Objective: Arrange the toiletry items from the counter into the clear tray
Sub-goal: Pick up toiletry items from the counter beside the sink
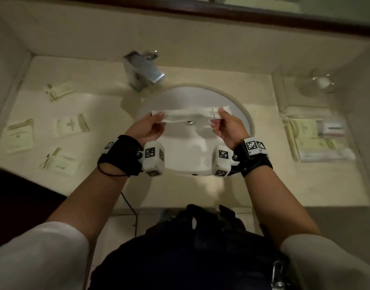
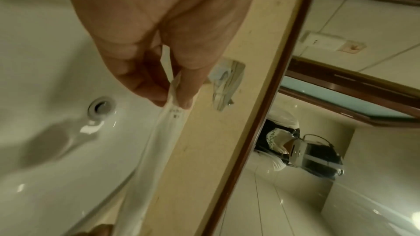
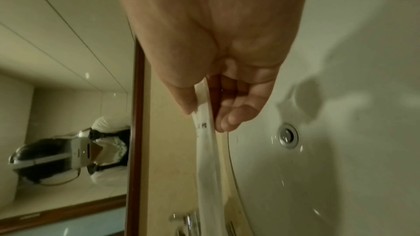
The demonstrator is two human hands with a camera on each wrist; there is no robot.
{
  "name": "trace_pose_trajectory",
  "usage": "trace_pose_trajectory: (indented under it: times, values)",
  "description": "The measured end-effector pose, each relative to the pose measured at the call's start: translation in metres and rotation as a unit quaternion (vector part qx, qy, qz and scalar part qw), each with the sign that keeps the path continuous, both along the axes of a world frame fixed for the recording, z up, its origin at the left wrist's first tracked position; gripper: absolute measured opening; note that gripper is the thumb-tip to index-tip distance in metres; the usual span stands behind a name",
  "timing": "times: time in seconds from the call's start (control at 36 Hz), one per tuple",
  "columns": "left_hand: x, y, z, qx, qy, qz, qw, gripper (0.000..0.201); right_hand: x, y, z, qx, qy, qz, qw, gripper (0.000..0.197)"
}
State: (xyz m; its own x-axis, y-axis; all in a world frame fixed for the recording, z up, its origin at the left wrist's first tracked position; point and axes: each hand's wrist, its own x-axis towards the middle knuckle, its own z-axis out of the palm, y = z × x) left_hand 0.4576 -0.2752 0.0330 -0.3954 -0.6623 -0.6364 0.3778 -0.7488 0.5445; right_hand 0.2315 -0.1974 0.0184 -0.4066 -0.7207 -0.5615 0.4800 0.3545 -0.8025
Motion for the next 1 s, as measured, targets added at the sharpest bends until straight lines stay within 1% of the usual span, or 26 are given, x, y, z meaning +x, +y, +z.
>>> trace_pose_trajectory:
  times: [0.08, 0.14, 0.19, 0.31, 0.42, 0.5, 0.58, 0.67, 0.78, 0.86, 0.92, 0.94, 1.0]
  values:
    - [-0.037, 0.010, 0.010, 0.047, 0.023, 0.016, 0.999, 0.016, -0.030, 0.020, 0.004, -0.001, 0.006, -0.022, 1.000, 0.022]
    - [-0.061, 0.016, 0.013, 0.054, 0.015, 0.017, 0.998, 0.016, -0.051, 0.032, 0.006, -0.003, 0.004, -0.038, 0.999, 0.020]
    - [-0.086, 0.022, 0.014, 0.053, 0.003, 0.013, 0.998, 0.015, -0.072, 0.043, 0.009, -0.006, 0.006, -0.047, 0.999, 0.020]
    - [-0.130, 0.035, 0.009, 0.045, -0.010, -0.009, 0.999, 0.014, -0.115, 0.064, 0.013, -0.007, 0.011, -0.058, 0.998, 0.014]
    - [-0.180, 0.054, 0.003, 0.012, -0.032, -0.021, 0.999, 0.015, -0.166, 0.086, 0.014, 0.004, 0.036, -0.073, 0.997, 0.012]
    - [-0.212, 0.065, -0.006, -0.027, -0.066, -0.048, 0.996, 0.009, -0.198, 0.101, 0.013, 0.011, 0.052, -0.079, 0.996, 0.009]
    - [-0.247, 0.079, -0.011, -0.039, -0.076, -0.073, 0.994, 0.005, -0.235, 0.118, 0.011, 0.020, 0.068, -0.083, 0.994, 0.010]
    - [-0.281, 0.093, -0.013, -0.058, -0.093, -0.101, 0.989, 0.019, -0.271, 0.136, 0.009, 0.036, 0.078, -0.087, 0.993, 0.011]
    - [-0.320, 0.109, -0.015, -0.075, -0.105, -0.142, 0.981, 0.023, -0.310, 0.156, 0.007, 0.069, 0.090, -0.102, 0.988, 0.014]
    - [-0.345, 0.120, -0.016, -0.082, -0.121, -0.167, 0.975, 0.020, -0.335, 0.172, 0.003, 0.096, 0.130, -0.091, 0.983, 0.017]
    - [-0.361, 0.128, -0.015, -0.088, -0.132, -0.187, 0.969, 0.013, -0.350, 0.184, -0.001, 0.113, 0.157, -0.075, 0.978, 0.014]
    - [-0.368, 0.132, -0.015, -0.093, -0.141, -0.198, 0.966, 0.013, -0.357, 0.191, -0.002, 0.120, 0.173, -0.065, 0.976, 0.013]
    - [-0.380, 0.139, -0.017, -0.107, -0.171, -0.223, 0.954, 0.016, -0.371, 0.202, -0.006, 0.139, 0.208, -0.046, 0.967, 0.020]
